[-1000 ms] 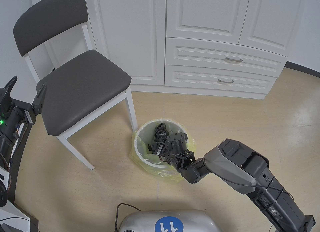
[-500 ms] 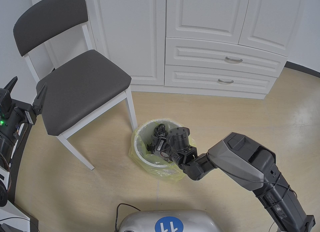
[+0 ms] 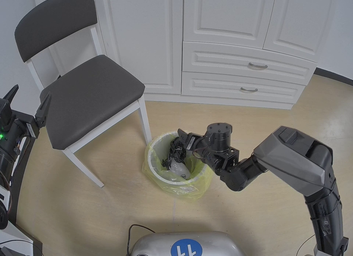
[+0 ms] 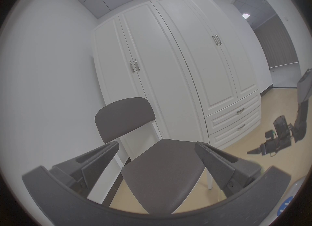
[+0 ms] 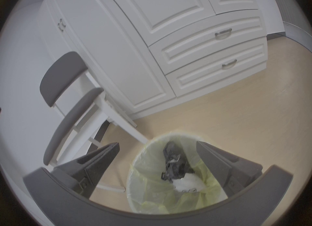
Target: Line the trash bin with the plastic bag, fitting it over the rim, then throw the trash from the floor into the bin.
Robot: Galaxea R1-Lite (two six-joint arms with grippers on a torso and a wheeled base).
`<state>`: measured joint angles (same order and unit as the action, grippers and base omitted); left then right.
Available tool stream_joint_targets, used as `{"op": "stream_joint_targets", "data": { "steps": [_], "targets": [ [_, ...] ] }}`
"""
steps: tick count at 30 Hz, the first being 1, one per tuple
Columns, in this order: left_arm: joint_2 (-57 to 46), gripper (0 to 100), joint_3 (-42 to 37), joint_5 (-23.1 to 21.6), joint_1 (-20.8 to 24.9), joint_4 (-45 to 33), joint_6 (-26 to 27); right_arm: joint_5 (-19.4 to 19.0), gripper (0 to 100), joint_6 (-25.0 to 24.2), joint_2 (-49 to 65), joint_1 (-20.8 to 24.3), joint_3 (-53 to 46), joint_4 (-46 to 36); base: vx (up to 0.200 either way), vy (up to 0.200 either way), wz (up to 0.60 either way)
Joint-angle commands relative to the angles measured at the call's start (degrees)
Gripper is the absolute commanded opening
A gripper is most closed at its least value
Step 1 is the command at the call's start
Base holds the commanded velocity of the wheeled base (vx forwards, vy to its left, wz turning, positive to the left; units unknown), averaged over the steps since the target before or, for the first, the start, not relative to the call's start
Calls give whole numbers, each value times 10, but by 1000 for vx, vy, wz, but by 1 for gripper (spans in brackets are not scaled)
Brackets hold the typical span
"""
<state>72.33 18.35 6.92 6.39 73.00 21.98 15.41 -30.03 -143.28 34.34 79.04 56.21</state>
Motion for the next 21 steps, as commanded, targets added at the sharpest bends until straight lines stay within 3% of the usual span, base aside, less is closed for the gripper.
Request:
{"op": "stream_joint_targets", "data": {
  "steps": [1,6,17,21],
  "targets": [
    [-4,100,-3,0,1,0,-1,0,100,1,52,-19,-16,3,0,0,0],
    [4,100,-5,0,3,0,-2,1,100,7,80,-36,-55,2,0,0,0],
    [11,100,-31,1,76,0,0,3,100,43,168,-69,-195,0,0,0,0],
    [23,100,-35,1,93,0,0,13,100,83,157,-89,-217,4,0,0,0]
  ]
}}
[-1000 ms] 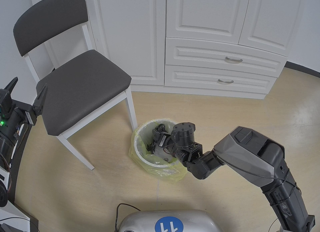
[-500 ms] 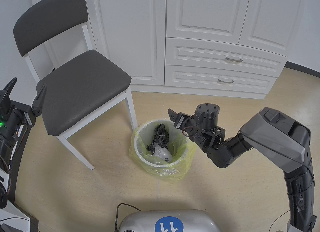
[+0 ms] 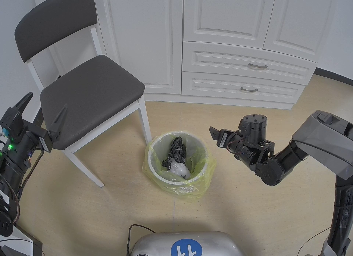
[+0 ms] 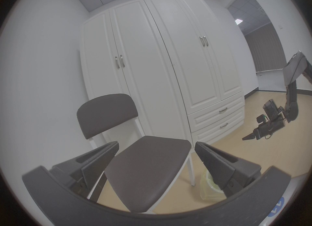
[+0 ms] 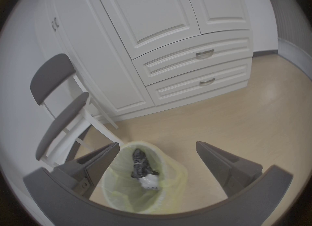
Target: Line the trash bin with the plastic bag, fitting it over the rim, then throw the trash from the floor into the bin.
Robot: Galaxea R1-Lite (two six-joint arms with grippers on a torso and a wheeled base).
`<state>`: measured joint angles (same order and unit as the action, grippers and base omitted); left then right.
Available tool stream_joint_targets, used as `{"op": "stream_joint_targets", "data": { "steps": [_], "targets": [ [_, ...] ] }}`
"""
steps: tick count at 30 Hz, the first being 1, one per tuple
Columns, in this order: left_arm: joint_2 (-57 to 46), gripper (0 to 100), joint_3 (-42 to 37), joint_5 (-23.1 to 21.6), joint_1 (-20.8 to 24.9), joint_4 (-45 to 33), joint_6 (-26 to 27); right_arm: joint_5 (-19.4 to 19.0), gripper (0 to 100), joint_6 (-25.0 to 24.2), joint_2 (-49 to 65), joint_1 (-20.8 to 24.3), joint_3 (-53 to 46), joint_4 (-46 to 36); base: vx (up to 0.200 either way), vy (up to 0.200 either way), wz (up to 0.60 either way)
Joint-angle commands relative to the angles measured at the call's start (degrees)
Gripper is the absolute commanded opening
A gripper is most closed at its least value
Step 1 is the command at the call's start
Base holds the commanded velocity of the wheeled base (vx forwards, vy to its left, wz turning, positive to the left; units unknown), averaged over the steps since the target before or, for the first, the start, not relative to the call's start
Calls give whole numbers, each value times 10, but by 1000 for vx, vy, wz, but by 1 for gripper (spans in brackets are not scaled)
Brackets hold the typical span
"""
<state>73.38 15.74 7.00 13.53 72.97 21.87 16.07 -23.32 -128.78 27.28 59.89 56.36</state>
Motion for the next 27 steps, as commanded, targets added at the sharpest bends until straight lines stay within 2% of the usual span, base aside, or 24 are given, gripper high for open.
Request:
{"op": "stream_joint_targets", "data": {
  "steps": [1,6,11,12,17,18,19,20,22,23,24,27],
  "targets": [
    [19,100,-12,0,21,1,0,9,100,22,0,-27,-19,2,0,0,0],
    [44,100,-11,1,21,2,-2,10,100,37,-20,-50,-4,2,0,0,0],
    [71,100,-23,1,27,14,-2,17,100,83,-16,-78,-14,3,0,0,0],
    [95,100,-33,1,33,33,-2,26,100,108,-15,-88,-22,10,0,0,0],
    [179,100,-51,2,34,149,-2,32,100,182,6,-98,-83,117,0,0,0],
    [190,100,-51,3,32,157,-2,28,100,201,15,-100,-111,157,0,0,0],
    [190,100,-51,3,32,157,-2,28,100,201,15,-100,-111,157,0,0,0],
    [192,100,-60,5,31,147,-11,25,100,232,25,-101,-159,221,0,0,0],
    [191,100,-71,5,31,147,-44,16,100,258,27,-101,-206,294,0,0,0],
    [191,100,-71,5,31,147,-44,16,100,258,27,-101,-206,294,0,0,0],
    [185,100,-73,4,33,147,-89,6,100,268,24,-100,-259,336,0,0,0],
    [177,100,-71,4,27,147,-146,4,100,265,40,-94,-338,336,0,0,0]
  ]
}}
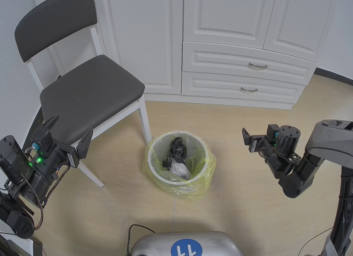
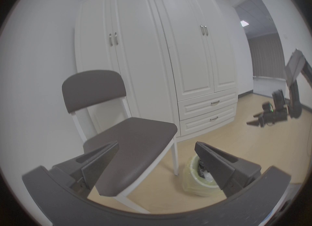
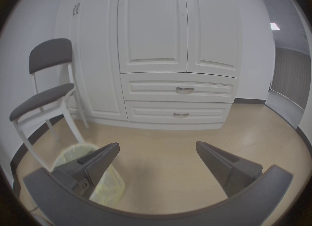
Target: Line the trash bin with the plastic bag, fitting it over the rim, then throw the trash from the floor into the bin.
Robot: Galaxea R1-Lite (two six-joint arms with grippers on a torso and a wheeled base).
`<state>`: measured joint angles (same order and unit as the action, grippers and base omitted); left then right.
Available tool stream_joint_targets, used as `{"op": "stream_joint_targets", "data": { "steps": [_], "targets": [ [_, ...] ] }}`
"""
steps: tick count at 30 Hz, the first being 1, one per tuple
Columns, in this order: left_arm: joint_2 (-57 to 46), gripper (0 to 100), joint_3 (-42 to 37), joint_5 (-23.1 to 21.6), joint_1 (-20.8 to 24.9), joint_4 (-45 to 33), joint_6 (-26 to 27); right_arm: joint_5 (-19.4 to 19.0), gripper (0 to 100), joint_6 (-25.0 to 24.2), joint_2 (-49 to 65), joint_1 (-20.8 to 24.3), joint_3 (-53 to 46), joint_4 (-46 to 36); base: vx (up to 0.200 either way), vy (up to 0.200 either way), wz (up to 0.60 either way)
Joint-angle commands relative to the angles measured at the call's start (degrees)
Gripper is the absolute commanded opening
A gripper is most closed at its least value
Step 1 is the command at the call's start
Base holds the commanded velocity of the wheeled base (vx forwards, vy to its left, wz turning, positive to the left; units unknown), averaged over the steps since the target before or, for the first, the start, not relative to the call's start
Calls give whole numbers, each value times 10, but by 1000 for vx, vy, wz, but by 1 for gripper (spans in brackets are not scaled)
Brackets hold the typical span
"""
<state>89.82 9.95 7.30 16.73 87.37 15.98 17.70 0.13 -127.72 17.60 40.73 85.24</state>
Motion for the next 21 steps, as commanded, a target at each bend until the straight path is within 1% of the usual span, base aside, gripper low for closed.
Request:
{"op": "stream_joint_targets", "data": {
  "steps": [1,3,6,9,12,16,17,18,21],
  "targets": [
    [11,100,-15,1,-11,3,-106,-13,100,29,42,4,-172,48,0,0,0],
    [11,100,-19,1,-20,3,-133,-14,100,26,63,7,-197,48,0,0,0],
    [12,100,-39,2,-28,3,-159,-12,100,6,96,8,-210,48,0,0,0],
    [4,100,-64,2,-38,3,-168,-9,100,-9,118,7,-232,48,0,0,0],
    [-34,100,-99,2,-57,1,-175,-8,100,-28,156,7,-287,48,0,0,0],
    [-78,100,-99,11,-63,-4,-206,0,100,-53,215,7,-336,48,0,0,0],
    [-79,100,-99,12,-63,-4,-206,0,100,-54,218,7,-339,48,0,0,0],
    [-92,100,-99,20,-67,-7,-210,4,100,-57,251,7,-364,48,0,0,0],
    [-112,100,-99,32,-75,-14,-210,16,100,-57,299,7,-403,48,0,0,0]
  ]
}}
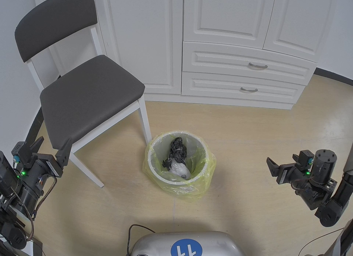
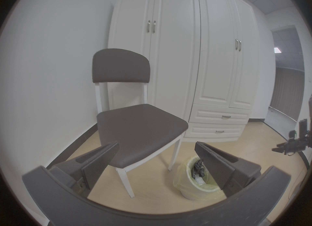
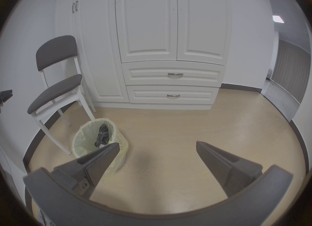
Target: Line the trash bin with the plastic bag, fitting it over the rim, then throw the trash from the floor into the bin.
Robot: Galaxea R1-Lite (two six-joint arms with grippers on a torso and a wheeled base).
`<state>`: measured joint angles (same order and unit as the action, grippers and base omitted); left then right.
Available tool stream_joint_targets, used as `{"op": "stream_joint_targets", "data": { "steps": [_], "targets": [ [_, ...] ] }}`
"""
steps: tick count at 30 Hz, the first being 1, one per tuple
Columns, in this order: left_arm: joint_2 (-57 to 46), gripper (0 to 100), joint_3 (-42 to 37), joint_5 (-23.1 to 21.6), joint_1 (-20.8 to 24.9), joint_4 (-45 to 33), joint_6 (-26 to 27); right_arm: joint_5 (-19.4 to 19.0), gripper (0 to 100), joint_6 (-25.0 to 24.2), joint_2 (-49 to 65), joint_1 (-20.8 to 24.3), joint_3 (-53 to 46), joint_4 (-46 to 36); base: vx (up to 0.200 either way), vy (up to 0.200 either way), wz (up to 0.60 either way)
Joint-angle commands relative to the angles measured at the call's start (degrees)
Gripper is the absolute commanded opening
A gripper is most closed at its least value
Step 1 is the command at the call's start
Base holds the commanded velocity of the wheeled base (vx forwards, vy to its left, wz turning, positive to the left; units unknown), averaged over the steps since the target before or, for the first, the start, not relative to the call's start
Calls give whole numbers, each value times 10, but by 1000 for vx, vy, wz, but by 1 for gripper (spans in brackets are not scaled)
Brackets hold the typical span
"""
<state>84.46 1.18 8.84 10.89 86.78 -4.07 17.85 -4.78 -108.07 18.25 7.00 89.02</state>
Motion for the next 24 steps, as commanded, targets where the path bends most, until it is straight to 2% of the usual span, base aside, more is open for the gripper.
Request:
{"op": "stream_joint_targets", "data": {
  "steps": [1,4,6,10,11,14,19,24],
  "targets": [
    [-68,100,-12,18,-17,-14,-9,25,100,-8,119,-1,-70,10,0,0,0],
    [-99,100,-12,19,-15,-36,-9,54,100,-12,153,-8,-70,10,0,0,0],
    [-160,100,-12,14,-12,-94,-4,83,100,-26,194,-13,-70,10,0,0,0],
    [-243,100,-12,9,-7,-173,-3,88,100,-29,256,-14,-70,9,0,0,0],
    [-286,100,-12,0,-5,-216,-3,88,100,-27,306,-14,-70,-28,0,0,0],
    [-348,100,-12,-19,-5,-273,-5,89,100,-25,386,-13,-70,-105,0,0,0],
    [-424,100,-12,-23,-6,-349,-5,91,100,-21,516,-14,-70,-209,0,0,0],
    [-495,100,6,-22,-7,-404,-3,114,100,21,669,-25,-69,-302,0,0,0]
  ]
}}
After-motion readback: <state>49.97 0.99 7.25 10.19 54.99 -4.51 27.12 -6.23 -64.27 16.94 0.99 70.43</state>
